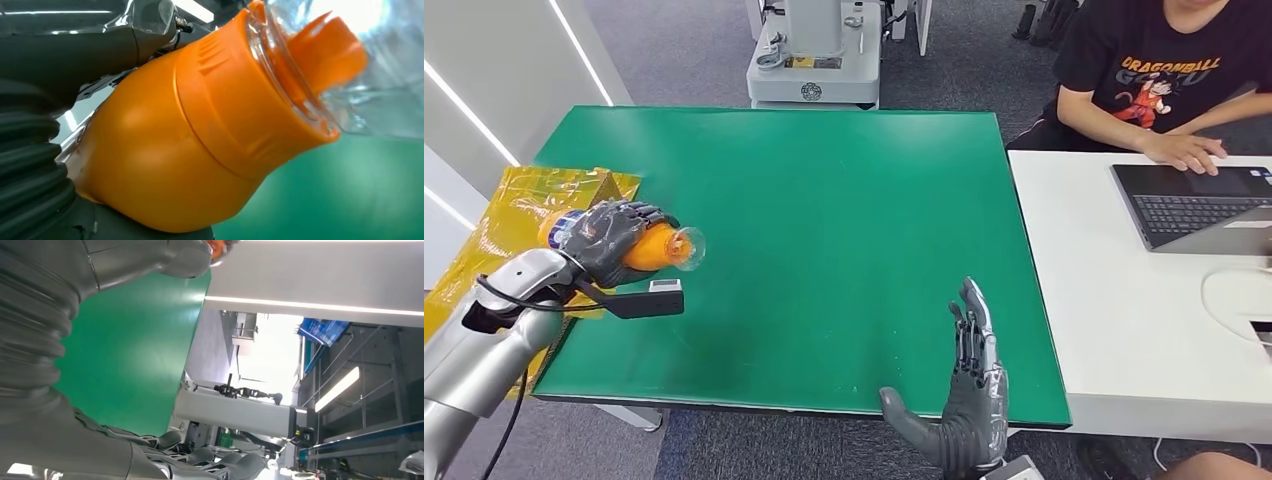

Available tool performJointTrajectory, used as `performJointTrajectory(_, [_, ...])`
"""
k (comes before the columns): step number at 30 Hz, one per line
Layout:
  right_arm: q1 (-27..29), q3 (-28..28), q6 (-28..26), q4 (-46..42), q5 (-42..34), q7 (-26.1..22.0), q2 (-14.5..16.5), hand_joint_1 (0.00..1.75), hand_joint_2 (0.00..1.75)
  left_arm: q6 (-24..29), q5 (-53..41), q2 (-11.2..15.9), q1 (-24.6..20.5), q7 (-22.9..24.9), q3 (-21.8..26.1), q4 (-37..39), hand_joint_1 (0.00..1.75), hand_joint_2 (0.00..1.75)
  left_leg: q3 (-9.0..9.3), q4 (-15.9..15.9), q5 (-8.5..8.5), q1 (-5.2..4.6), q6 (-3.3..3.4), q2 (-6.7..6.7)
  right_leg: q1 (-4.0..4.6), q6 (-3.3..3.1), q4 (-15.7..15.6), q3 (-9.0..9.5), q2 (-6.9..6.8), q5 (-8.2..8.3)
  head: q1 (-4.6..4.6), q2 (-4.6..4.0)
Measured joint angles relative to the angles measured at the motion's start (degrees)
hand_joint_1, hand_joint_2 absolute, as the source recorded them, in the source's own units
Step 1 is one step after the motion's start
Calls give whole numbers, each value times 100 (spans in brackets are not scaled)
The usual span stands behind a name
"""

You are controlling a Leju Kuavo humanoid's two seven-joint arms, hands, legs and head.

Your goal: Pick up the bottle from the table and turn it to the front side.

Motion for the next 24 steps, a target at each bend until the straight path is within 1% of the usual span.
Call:
performJointTrajectory(5, [48, -18, 40, -69, 3, 5, 8, 0, 175, 162, -40, -173, -239, -56, -408, 1221, 175, 175, 0, 0, 0, 2, -1, 5, 2, -1, 1, -3, 5, 1, 0, 0])
performJointTrajectory(9, [70, -53, 53, -109, 6, 25, 15, 0, 175, 187, -110, -276, -316, -38, -560, 1792, 175, 175, -2, 0, 0, 1, -1, 5, 2, -1, 1, -3, 5, 1, 2, 0])
performJointTrajectory(13, [91, -78, 200, -122, 54, 18, 38, 0, 175, 281, -526, -361, -423, -94, -778, 2519, 175, 175, -1, 0, 0, 1, -1, 6, 2, -1, 0, -4, 6, 1, 1, 0])
performJointTrajectory(18, [87, -80, 309, -107, 67, -3, 49, 0, 175, 840, -990, -506, -580, -132, -1099, 3379, 175, 175, 1, -1, 0, 1, -1, 0, 1, -1, 1, 4, -2, 0, 2, 0])
performJointTrajectory(21, [71, -80, 323, -74, 55, 3, 66, 0, 175, 1170, -1120, -609, -658, -49, -1191, 3683, 175, 175, 8, -2, 2, 0, -3, -11, 0, -3, 1, 14, -16, -2, 1, 0])
performJointTrajectory(24, [43, -78, 321, -38, 45, 8, 95, 0, 175, 1352, -1251, -710, -715, 101, -1230, 3883, 175, 175, 9, -4, 9, 0, -12, -26, 1, -5, 2, 18, -30, -2, 2, -1])
